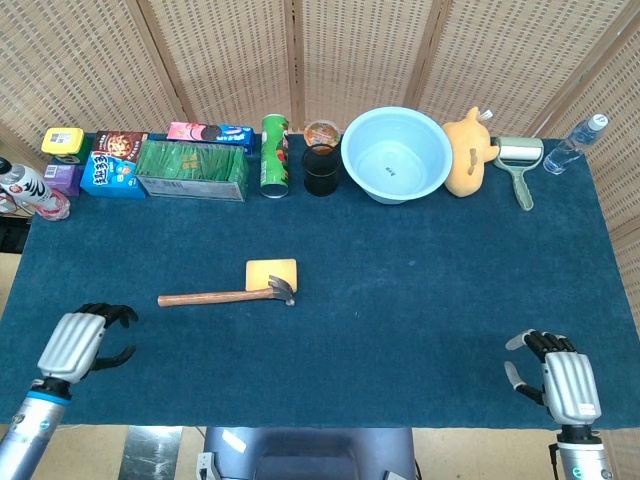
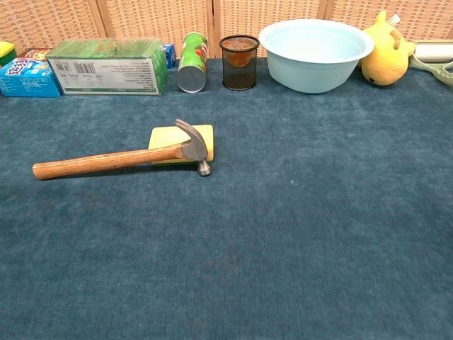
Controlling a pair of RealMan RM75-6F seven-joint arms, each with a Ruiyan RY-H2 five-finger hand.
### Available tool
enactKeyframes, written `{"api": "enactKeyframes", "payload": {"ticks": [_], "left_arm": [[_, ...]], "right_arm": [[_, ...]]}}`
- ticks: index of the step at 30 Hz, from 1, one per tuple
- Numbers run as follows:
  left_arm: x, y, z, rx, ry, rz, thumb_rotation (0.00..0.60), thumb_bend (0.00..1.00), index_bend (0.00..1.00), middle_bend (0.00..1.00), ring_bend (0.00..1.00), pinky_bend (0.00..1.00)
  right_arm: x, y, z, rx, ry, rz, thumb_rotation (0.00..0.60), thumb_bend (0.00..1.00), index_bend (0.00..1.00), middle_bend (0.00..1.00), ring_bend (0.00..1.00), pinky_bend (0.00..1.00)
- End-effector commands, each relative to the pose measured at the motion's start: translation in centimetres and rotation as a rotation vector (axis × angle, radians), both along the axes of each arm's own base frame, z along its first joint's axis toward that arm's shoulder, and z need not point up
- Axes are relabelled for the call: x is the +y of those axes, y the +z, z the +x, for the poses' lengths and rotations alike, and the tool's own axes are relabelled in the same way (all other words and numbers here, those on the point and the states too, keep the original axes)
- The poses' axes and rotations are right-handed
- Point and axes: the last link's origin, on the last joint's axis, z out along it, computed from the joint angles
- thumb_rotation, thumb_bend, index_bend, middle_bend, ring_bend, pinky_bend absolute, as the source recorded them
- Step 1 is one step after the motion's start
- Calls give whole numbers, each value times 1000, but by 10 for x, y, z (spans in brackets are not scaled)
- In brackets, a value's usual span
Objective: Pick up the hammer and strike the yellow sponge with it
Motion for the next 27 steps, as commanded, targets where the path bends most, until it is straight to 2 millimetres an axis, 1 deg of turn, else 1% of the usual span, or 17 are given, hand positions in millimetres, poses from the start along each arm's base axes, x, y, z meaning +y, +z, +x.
{"api": "enactKeyframes", "payload": {"ticks": [1, 5, 13, 14, 19, 22, 27], "left_arm": [[42, -17, 18, 33, -44, -77, 600, 272, 405, 470, 357, 325], [65, -32, 31, 93, -52, -97, 600, 270, 406, 451, 340, 326], [93, -60, 58, 152, -79, -111, 600, 203, 402, 427, 320, 326], [98, -66, 64, 153, -89, -104, 600, 202, 400, 425, 320, 327], [106, -84, 71, 160, -78, -111, 600, 219, 398, 423, 320, 327], [109, -91, 72, 161, -62, -124, 600, 242, 398, 423, 321, 331], [115, -103, 72, 158, -34, -142, 600, 246, 398, 423, 320, 334]], "right_arm": [[5, 3, -5, -9, -14, -16, 600, 369, 472, 460, 425, 350], [9, 6, -11, -17, -26, -28, 600, 370, 472, 460, 425, 351], [9, 8, -14, -32, -23, -36, 600, 370, 472, 460, 426, 350], [10, 9, -16, -34, -26, -39, 600, 370, 472, 460, 426, 350], [11, 13, -18, -36, -32, -47, 600, 370, 472, 460, 425, 350], [12, 14, -19, -36, -29, -53, 600, 370, 472, 460, 425, 351], [16, 15, -22, -39, -46, -61, 600, 370, 472, 460, 426, 350]]}}
